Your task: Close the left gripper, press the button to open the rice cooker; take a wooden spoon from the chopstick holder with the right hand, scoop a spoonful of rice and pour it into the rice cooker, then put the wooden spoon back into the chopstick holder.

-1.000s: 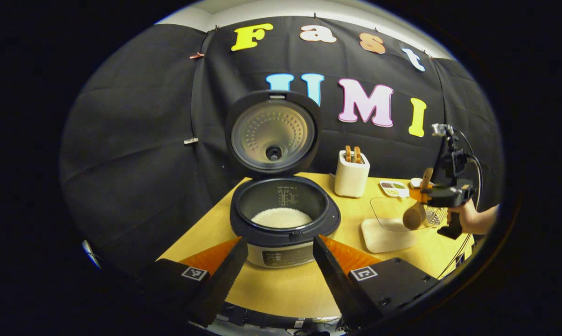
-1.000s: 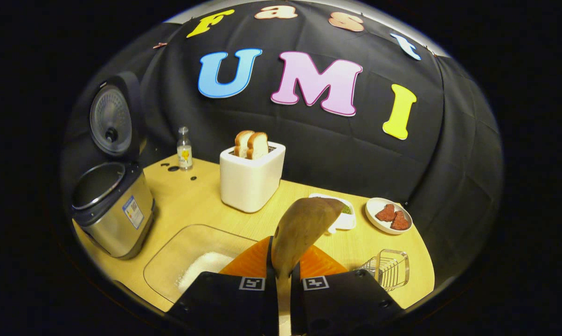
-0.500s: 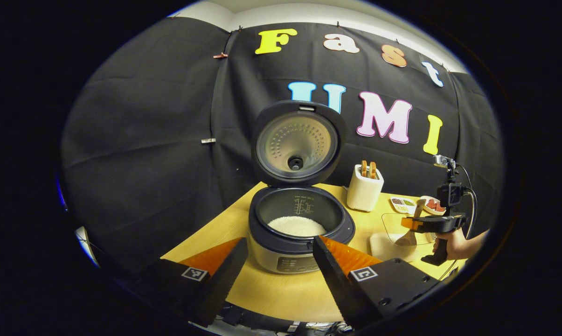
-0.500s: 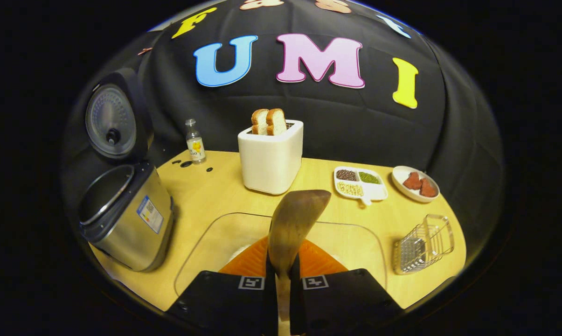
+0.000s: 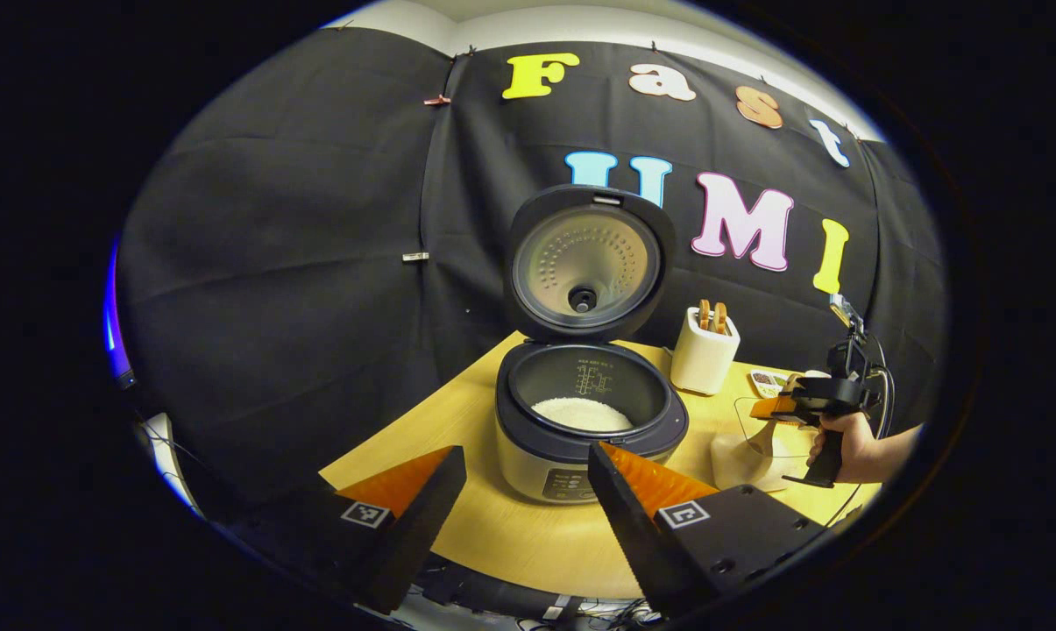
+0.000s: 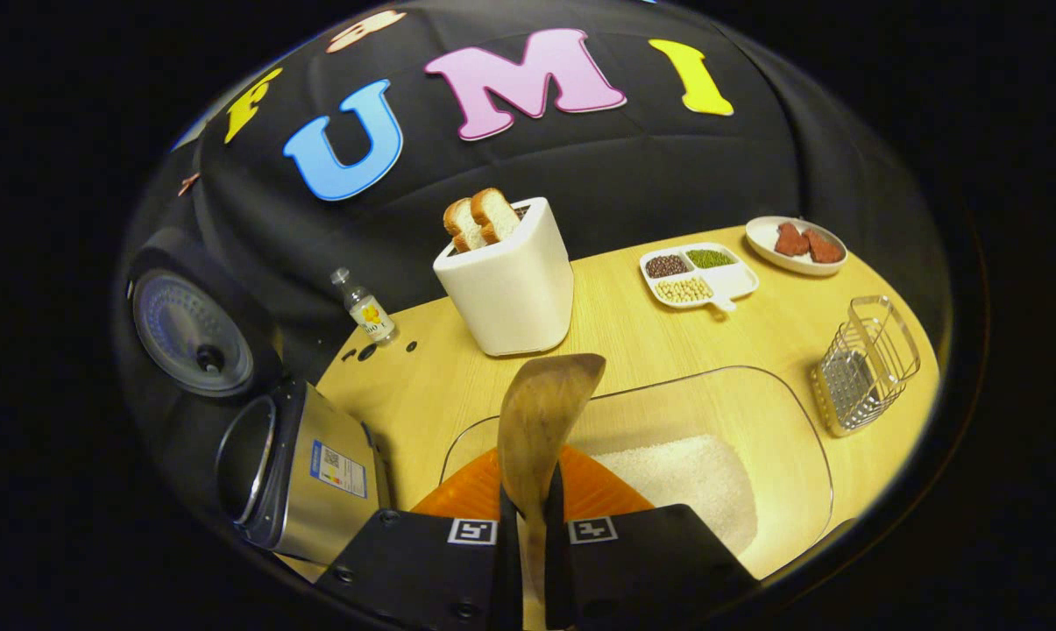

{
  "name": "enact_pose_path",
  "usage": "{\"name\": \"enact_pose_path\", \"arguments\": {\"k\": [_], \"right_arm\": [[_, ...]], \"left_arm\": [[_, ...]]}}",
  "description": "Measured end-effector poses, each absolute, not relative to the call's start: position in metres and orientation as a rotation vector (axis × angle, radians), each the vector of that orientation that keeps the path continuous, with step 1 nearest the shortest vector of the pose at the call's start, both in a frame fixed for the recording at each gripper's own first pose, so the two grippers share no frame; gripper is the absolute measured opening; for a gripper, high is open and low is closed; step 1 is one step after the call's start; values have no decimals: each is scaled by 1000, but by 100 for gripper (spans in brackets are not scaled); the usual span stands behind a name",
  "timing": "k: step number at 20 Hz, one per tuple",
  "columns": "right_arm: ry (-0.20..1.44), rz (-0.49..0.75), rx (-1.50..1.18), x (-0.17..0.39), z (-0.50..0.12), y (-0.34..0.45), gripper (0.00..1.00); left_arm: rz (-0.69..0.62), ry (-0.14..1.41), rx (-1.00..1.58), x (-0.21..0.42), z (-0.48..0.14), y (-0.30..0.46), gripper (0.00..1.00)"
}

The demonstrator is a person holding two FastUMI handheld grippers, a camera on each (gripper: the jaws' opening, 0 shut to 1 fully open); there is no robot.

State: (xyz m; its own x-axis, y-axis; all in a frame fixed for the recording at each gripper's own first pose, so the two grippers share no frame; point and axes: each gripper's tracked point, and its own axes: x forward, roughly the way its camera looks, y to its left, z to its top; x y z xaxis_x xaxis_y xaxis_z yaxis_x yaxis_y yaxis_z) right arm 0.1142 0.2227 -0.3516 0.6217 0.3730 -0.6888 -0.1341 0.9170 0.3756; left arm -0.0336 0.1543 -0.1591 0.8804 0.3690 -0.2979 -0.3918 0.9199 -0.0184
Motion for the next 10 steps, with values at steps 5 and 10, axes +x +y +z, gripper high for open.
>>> {"name": "enact_pose_path", "arguments": {"k": [5,10], "right_arm": [[858,292,414,119,-341,217,15],[858,207,594,133,-329,190,14]], "left_arm": [[389,290,-80,-31,-159,150,95],[369,278,-68,-25,-153,143,95]]}}
